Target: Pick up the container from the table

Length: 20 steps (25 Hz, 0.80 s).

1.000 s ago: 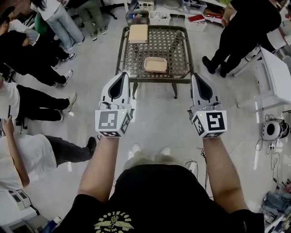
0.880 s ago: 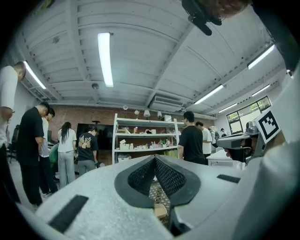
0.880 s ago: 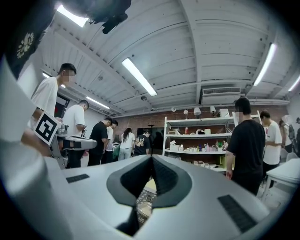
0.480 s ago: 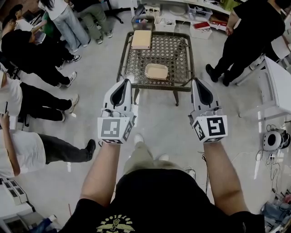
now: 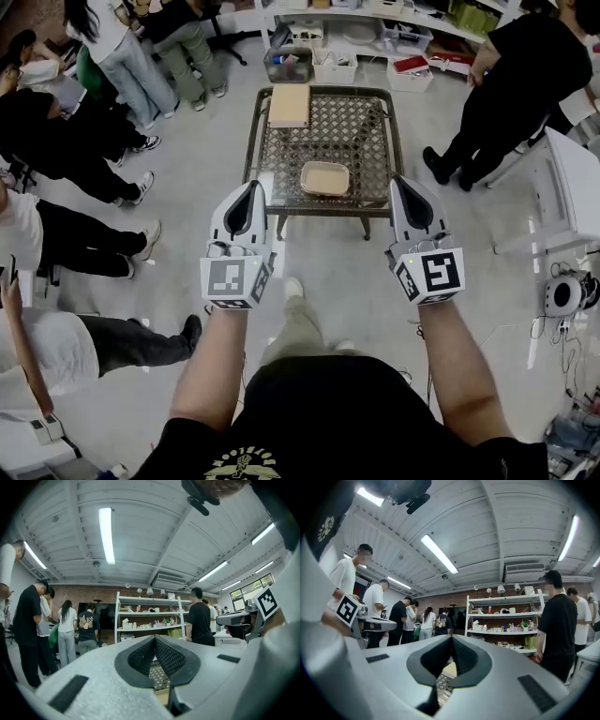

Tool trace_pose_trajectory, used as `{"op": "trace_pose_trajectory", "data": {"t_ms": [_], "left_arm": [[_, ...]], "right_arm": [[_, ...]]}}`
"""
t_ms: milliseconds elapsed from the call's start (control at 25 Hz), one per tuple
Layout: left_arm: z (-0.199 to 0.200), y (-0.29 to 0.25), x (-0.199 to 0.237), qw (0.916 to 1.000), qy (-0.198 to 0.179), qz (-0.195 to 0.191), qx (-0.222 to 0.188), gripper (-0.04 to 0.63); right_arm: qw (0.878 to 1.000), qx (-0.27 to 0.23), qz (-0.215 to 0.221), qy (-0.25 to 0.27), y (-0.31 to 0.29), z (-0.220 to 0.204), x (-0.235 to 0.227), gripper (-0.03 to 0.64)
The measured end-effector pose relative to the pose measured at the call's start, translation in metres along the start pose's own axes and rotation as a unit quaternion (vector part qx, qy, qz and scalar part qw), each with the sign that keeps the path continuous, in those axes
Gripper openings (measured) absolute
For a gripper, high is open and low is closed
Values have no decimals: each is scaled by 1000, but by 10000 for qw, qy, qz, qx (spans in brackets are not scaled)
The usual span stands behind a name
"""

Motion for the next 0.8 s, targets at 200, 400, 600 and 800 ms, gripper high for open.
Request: {"op": "trace_pose_trajectory", "data": {"t_ms": [200,400,600,800], "left_arm": [[-11,-44,27,9998,141,-106,45,5],[-15,-93,58,9993,155,-347,11,5],[-22,-143,99,9981,221,-547,155,5],[-36,-183,128,9958,372,-785,272,5]], "right_arm": [[10000,-12,-45,-14,-44,-6,-10,8],[9998,-33,-195,-58,-97,-13,-20,8],[9993,-5,-379,-58,-157,-12,-24,8],[9985,130,-541,-16,-199,-16,-29,8]]}}
Point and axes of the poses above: the fingertips, and each gripper's own axes: y backward along the fingers, x to its left, z out of its top, the point moved 7 cm from there along y, backward along the fingers, and after that the axes turned 1 degree about -z, right-handed, at the moved point
